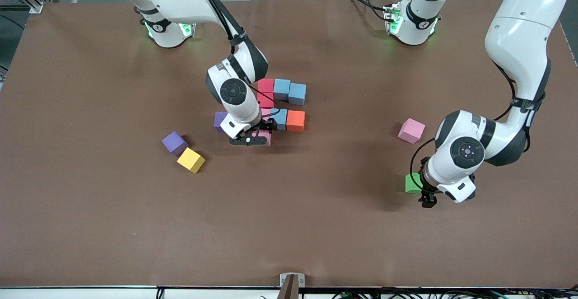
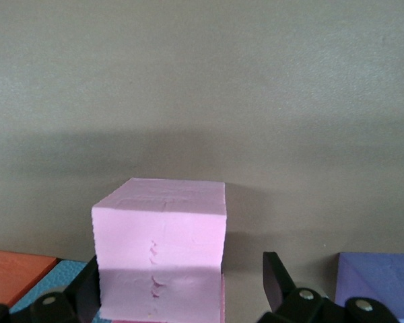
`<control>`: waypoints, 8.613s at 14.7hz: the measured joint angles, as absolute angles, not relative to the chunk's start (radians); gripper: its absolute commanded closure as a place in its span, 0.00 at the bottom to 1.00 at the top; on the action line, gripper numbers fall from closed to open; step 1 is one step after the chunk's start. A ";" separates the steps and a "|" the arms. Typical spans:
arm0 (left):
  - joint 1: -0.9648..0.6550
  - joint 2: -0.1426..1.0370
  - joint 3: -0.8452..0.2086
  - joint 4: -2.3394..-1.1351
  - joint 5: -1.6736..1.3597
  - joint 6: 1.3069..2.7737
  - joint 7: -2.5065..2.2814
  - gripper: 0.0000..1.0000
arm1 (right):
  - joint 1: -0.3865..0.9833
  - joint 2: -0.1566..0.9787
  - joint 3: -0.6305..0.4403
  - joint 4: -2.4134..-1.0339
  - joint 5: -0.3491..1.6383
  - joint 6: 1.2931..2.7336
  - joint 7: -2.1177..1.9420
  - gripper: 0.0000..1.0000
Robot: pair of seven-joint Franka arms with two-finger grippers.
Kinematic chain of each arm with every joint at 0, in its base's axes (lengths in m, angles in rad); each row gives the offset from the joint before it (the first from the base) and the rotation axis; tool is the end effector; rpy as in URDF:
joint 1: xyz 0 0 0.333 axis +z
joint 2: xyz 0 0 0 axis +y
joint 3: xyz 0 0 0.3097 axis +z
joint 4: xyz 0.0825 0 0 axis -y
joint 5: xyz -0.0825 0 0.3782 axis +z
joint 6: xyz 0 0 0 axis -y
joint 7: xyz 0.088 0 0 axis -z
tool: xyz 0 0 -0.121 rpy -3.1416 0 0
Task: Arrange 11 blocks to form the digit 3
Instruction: 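Move the open left gripper over the green cube, then lower the left gripper and grasp the green cube, then release the pink cube and move the right gripper to the yellow cube, then grasp the yellow cube with the right gripper, then carry the yellow cube to the cluster and lower it with the right gripper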
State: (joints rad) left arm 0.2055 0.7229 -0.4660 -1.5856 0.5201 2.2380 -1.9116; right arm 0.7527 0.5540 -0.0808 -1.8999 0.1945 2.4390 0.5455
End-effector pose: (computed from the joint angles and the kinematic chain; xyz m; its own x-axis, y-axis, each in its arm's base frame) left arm 0.6817 -0.1173 0.2311 0.1324 0.9863 0.0985 0.9891 -0.1380 0.0523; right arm 0.4857 0.3909 0.1919 0.9984 -0.0094 -0.0560 -0.0128 -0.9981 -0.0609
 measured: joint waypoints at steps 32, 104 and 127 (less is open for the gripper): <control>0.281 0.742 -0.479 -1.680 0.518 2.310 -1.745 0.42 | 0.769 0.554 -0.072 -1.897 0.195 2.461 0.672 0.00; 0.281 0.720 -0.519 -1.617 0.472 2.269 -1.685 0.68 | 0.756 0.629 -0.249 -1.645 0.175 2.270 0.520 0.99; 0.280 0.720 -0.519 -1.617 0.472 2.269 -1.685 0.68 | 0.808 0.707 -0.212 -1.577 0.176 2.264 0.577 0.99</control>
